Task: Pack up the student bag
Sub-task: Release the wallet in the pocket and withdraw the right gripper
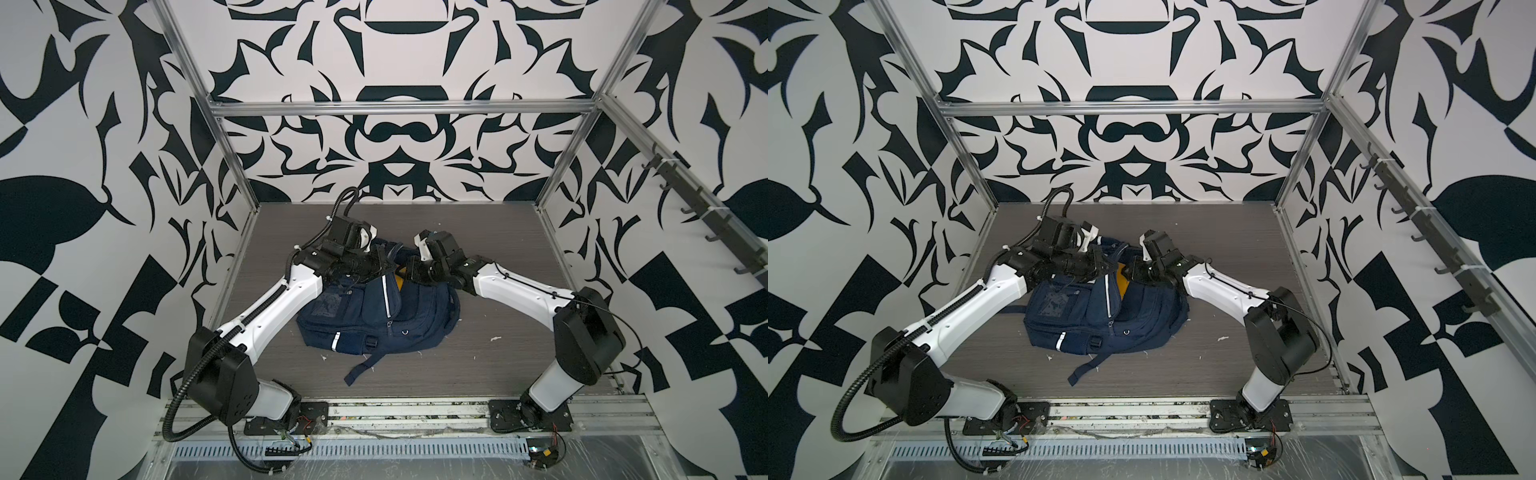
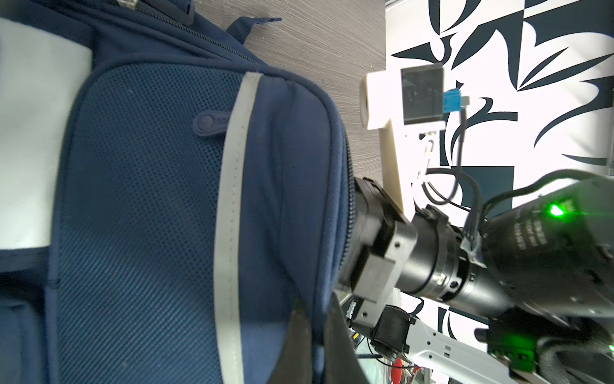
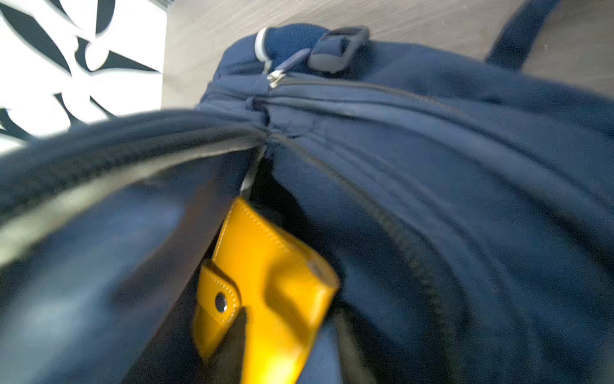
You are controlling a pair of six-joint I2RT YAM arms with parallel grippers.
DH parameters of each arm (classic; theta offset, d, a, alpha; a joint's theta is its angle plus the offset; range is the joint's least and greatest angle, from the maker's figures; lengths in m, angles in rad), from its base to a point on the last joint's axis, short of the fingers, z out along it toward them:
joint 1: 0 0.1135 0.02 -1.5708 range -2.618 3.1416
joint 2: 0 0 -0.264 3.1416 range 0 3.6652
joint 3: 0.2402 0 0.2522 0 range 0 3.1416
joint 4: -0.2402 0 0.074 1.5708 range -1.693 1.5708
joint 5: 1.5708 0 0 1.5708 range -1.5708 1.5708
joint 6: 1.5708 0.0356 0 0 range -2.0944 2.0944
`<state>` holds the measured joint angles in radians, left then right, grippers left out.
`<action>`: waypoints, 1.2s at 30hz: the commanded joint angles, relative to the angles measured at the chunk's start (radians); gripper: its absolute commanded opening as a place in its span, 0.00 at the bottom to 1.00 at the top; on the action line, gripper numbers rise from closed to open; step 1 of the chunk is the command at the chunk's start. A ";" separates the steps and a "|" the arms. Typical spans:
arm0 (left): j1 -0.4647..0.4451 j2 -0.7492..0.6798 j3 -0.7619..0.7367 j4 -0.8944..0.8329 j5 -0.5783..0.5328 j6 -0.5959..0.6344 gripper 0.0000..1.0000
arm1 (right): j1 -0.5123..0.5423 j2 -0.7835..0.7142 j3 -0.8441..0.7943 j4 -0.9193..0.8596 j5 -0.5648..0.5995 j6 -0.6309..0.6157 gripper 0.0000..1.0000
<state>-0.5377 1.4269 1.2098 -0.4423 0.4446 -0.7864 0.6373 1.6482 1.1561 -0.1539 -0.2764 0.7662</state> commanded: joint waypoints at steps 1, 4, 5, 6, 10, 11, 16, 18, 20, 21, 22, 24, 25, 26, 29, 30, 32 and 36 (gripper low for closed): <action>0.004 0.003 -0.021 0.075 0.022 0.007 0.00 | 0.006 -0.058 0.035 -0.003 0.034 -0.040 0.67; 0.004 0.001 -0.031 0.082 0.019 0.004 0.00 | 0.005 -0.068 0.058 -0.028 0.038 -0.055 0.72; 0.005 0.000 -0.035 0.084 0.018 0.005 0.00 | 0.005 -0.070 0.069 -0.046 0.039 -0.061 0.73; 0.004 -0.001 -0.040 0.086 0.018 0.006 0.00 | 0.005 -0.073 0.079 -0.058 0.043 -0.063 0.75; 0.004 0.003 -0.047 0.092 0.018 0.006 0.00 | 0.005 -0.116 0.074 -0.085 0.069 -0.064 0.81; 0.004 0.004 -0.047 0.092 0.018 0.007 0.00 | 0.005 -0.130 0.067 -0.090 0.072 -0.062 0.82; 0.004 0.018 -0.042 0.093 0.016 0.009 0.00 | 0.005 -0.207 0.036 -0.151 0.118 -0.075 0.85; 0.001 0.028 -0.041 0.091 0.016 0.009 0.00 | 0.005 -0.243 0.021 -0.180 0.143 -0.085 0.86; -0.007 0.039 -0.034 0.086 0.010 0.012 0.00 | 0.004 -0.278 0.005 -0.207 0.166 -0.092 0.87; -0.012 0.047 -0.030 0.081 0.006 0.017 0.00 | 0.003 -0.296 -0.002 -0.223 0.179 -0.098 0.88; -0.016 0.054 -0.026 0.077 0.002 0.019 0.00 | 0.001 -0.310 -0.007 -0.237 0.192 -0.102 0.88; -0.025 0.069 -0.023 0.074 -0.004 0.019 0.00 | -0.007 -0.340 -0.022 -0.267 0.218 -0.105 0.88; -0.029 0.073 -0.024 0.074 -0.004 0.020 0.00 | -0.012 -0.352 -0.028 -0.277 0.230 -0.103 0.89; -0.033 0.083 -0.026 0.074 -0.003 0.019 0.00 | -0.014 -0.365 -0.036 -0.292 0.247 -0.097 0.88; -0.053 0.115 -0.033 0.076 -0.003 0.021 0.00 | -0.014 -0.381 -0.055 -0.325 0.281 -0.071 0.88; -0.063 0.128 -0.034 0.077 -0.004 0.021 0.00 | -0.014 -0.385 -0.062 -0.340 0.292 -0.063 0.88; -0.082 0.153 -0.034 0.080 -0.014 0.014 0.00 | -0.014 -0.392 -0.079 -0.345 0.306 -0.047 0.88; -0.112 0.191 -0.036 0.082 -0.035 -0.010 0.00 | -0.016 -0.403 -0.108 -0.327 0.304 -0.022 0.89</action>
<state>-0.6361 1.5887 1.1713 -0.3355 0.4438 -0.7853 0.6231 1.2739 1.0576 -0.4709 -0.0055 0.7147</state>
